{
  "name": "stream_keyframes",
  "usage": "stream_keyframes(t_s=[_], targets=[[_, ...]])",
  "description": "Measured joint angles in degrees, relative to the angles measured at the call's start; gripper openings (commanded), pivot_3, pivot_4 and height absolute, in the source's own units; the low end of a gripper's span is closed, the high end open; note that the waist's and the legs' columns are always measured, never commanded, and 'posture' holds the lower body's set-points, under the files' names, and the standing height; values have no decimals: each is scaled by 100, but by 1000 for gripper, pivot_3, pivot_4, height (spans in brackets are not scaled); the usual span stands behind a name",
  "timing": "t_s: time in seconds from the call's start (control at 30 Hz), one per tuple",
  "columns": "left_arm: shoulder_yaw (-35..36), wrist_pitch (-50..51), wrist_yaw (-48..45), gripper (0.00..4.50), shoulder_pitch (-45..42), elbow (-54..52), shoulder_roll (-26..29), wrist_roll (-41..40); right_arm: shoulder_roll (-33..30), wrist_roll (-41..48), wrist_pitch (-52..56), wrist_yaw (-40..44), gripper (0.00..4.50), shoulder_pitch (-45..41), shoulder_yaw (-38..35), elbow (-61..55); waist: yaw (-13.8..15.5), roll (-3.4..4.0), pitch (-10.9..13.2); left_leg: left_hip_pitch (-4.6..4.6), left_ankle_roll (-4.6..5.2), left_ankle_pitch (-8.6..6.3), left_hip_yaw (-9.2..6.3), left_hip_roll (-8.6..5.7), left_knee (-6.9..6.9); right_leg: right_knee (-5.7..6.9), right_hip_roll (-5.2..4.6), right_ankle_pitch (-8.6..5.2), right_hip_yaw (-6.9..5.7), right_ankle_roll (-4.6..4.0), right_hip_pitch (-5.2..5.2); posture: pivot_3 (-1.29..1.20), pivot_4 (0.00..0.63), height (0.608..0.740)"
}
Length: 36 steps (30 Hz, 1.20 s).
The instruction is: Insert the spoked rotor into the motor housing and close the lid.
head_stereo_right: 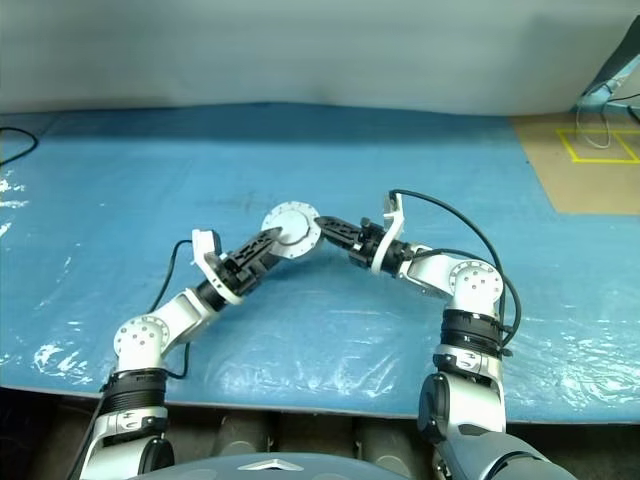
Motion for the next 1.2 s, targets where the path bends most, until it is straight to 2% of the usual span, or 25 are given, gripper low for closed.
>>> stream_keyframes(t_s=[0.43,0.53,0.63,0.67,1.0,1.2], targets=[[-190,-321,-117,4471,-395,373,-421,352,-25,0,-13,-5,1109,-4,-6,0,-5,-6,4,-1,0,0,-6,1,45,35,-4,-2,3,-1,-1,0,150,740],[-244,-321,-132,3915,-409,397,-471,390,-12,0,-12,-7,1109,-4,1,0,-3,-8,5,-3,0,0,-6,-1,49,37,-8,-2,3,-1,0,0,150,740],[-348,-468,-197,2886,-395,405,-467,615,9,9,-16,-19,1109,-2,-28,20,-8,-9,7,-3,0,0,-6,0,50,39,-7,-2,2,-1,-1,0,150,740],[-357,-506,-234,2753,-396,405,-482,615,23,24,-26,-17,1109,-2,-44,21,-7,-9,8,-4,0,0,-6,0,50,39,-7,-2,2,-1,-1,0,150,740],[-161,-444,-133,2688,-497,430,-550,341,72,153,-144,-22,1109,-5,-42,21,-8,-10,11,-5,0,0,-7,0,50,39,-7,-3,2,-2,-2,0,150,740],[109,-113,462,2618,-628,454,-640,-188,80,209,-257,-60,1109,-53,-22,21,-11,-12,14,-8,0,0,-8,-1,51,38,-7,-3,2,-2,-2,0,150,740]])
